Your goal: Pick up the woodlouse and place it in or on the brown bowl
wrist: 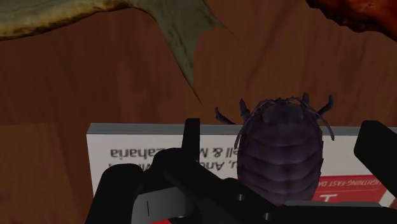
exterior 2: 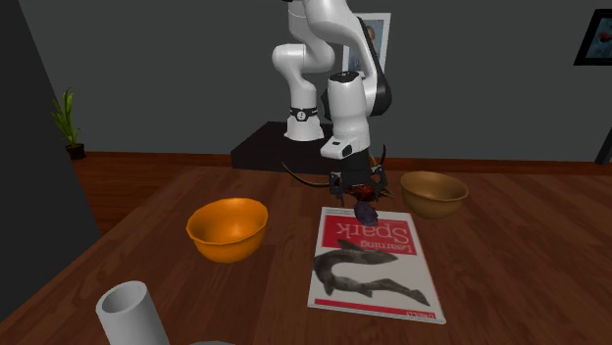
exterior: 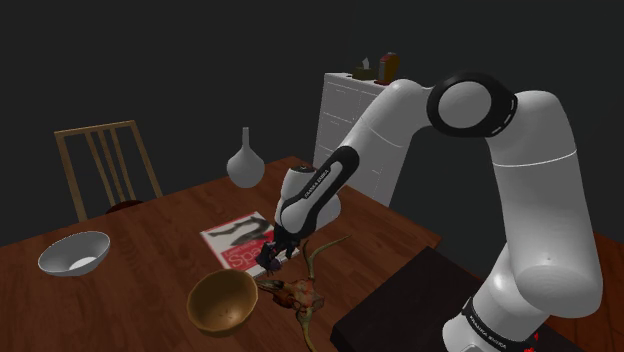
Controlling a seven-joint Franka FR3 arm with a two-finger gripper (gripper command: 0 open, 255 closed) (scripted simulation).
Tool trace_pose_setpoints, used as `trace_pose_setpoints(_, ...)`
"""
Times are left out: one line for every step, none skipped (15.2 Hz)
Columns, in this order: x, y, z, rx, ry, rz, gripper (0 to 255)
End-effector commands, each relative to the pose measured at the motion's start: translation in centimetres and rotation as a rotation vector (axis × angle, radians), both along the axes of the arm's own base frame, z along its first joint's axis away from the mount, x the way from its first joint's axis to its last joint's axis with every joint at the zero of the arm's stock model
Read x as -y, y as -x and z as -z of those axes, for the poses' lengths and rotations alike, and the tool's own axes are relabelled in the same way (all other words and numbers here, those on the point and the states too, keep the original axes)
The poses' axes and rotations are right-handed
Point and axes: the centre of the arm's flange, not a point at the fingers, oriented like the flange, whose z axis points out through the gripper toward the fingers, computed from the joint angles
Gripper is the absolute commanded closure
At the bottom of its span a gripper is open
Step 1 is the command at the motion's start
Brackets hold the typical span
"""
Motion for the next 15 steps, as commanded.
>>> trace_pose_setpoints(0.0,-0.04,0.06,0.0,0.0,0.0,0)
trace_pose_setpoints(0.0,-0.04,0.06,0.0,0.0,0.0,0)
trace_pose_setpoints(0.0,-0.04,0.06,0.0,0.0,0.0,0)
trace_pose_setpoints(0.0,-0.04,0.06,0.0,0.0,0.0,0)
trace_pose_setpoints(0.0,-0.03,0.06,0.0,0.0,0.0,0)
trace_pose_setpoints(0.0,-0.03,0.06,0.0,0.0,0.0,255)
trace_pose_setpoints(0.0,-0.03,0.06,0.0,0.0,0.0,255)
trace_pose_setpoints(-0.01,-0.03,0.07,0.0,0.0,0.0,255)
trace_pose_setpoints(-0.01,-0.03,0.08,0.0,0.0,0.0,255)
trace_pose_setpoints(-0.03,-0.05,0.07,0.0,0.0,0.0,255)
trace_pose_setpoints(-0.03,-0.05,0.07,0.0,0.0,0.0,255)
trace_pose_setpoints(-0.04,-0.04,0.07,0.0,0.0,0.0,255)
trace_pose_setpoints(-0.04,-0.03,0.08,0.0,0.0,0.0,255)
trace_pose_setpoints(-0.07,-0.06,0.09,0.0,0.0,0.0,255)
trace_pose_setpoints(0.0,-0.04,0.06,0.0,0.0,0.0,255)
